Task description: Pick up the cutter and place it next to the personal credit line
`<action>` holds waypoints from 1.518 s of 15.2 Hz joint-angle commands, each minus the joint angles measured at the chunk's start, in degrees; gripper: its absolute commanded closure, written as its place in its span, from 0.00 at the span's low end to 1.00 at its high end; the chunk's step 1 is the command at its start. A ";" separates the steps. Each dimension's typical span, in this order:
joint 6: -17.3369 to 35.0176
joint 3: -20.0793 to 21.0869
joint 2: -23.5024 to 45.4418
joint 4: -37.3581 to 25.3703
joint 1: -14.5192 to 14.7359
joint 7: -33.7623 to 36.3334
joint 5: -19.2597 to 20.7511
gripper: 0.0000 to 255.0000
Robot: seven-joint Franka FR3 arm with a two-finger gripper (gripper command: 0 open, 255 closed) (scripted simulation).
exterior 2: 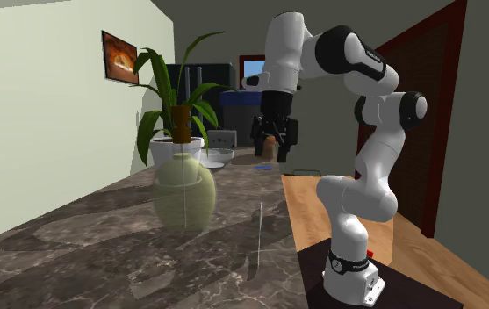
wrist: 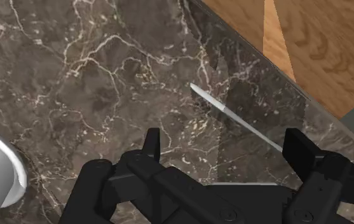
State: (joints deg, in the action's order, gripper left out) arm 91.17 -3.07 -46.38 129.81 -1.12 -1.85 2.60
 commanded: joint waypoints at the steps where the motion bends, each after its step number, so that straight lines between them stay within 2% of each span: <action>1: 0.00 0.00 0.00 0.00 0.00 0.00 0.00 0.00; 7: 2.69 -3.81 13.01 -4.07 10.82 -25.46 1.93 0.00; 10: 3.52 -4.45 18.24 -5.34 15.55 -37.79 2.64 0.00; 11: 3.65 -4.47 19.01 -5.46 16.29 -39.84 2.76 0.00; 18: 8.93 -4.78 18.49 0.34 16.09 -39.73 3.05 0.00; 23: 9.37 -4.81 18.47 0.79 16.07 -39.73 3.07 0.00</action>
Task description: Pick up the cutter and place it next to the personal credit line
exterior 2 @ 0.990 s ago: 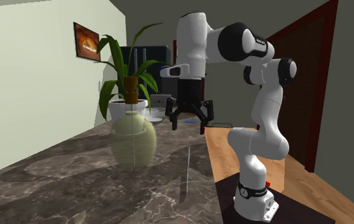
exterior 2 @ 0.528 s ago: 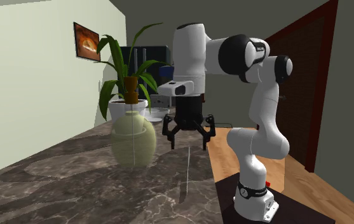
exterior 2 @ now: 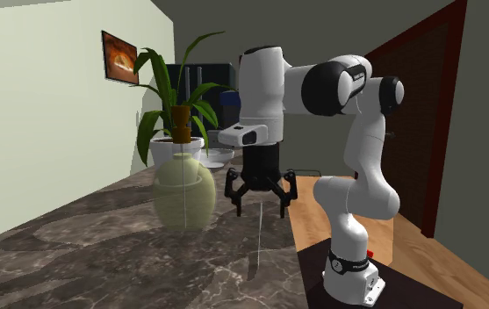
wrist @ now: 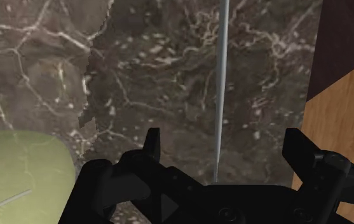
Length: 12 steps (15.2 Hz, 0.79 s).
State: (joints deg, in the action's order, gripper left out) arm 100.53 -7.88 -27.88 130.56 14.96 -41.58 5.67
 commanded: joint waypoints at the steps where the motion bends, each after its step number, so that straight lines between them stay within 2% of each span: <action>1: 0.02 0.00 -0.03 0.04 0.00 0.00 0.00 0.00; 3: 0.01 0.00 -0.02 0.03 0.00 0.00 0.00 0.00; 4: 0.01 0.00 -0.02 0.03 0.00 0.00 0.00 1.00; 12: 0.01 0.00 -0.02 0.03 0.00 0.00 0.00 1.00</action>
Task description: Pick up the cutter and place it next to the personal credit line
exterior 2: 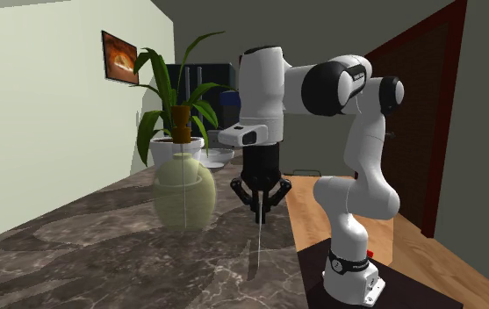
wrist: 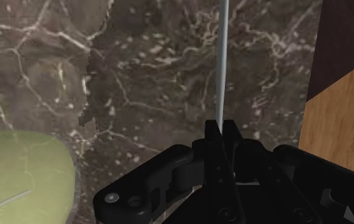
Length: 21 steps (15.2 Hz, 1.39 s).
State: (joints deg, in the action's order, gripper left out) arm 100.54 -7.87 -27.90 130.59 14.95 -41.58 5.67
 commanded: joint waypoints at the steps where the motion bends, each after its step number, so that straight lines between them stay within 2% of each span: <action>1: 0.00 0.00 0.00 0.00 0.00 0.00 0.00 1.00; 20: -14.30 0.58 1.94 -16.24 0.30 -0.69 -0.60 1.00; 21: -14.56 -0.12 0.60 -15.24 -0.13 -1.71 -0.09 1.00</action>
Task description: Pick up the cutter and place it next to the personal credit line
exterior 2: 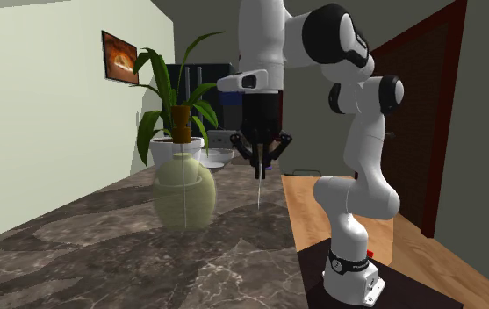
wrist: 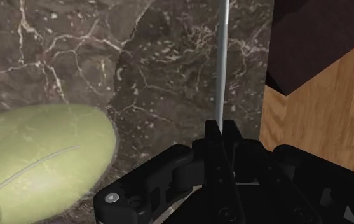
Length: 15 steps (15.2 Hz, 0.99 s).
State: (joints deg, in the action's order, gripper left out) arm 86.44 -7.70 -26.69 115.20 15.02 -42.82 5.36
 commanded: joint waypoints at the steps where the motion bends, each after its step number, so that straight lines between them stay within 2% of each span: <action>1: -0.73 -1.02 -1.91 1.08 -0.62 -1.50 0.77 1.00; 8: -3.08 -6.54 -9.85 5.77 -3.78 -9.17 5.34 1.00; 15: -5.53 -12.86 -15.39 7.33 -6.97 -17.66 10.90 1.00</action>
State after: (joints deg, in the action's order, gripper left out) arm 81.37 -19.47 -41.38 122.57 8.54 -58.96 15.31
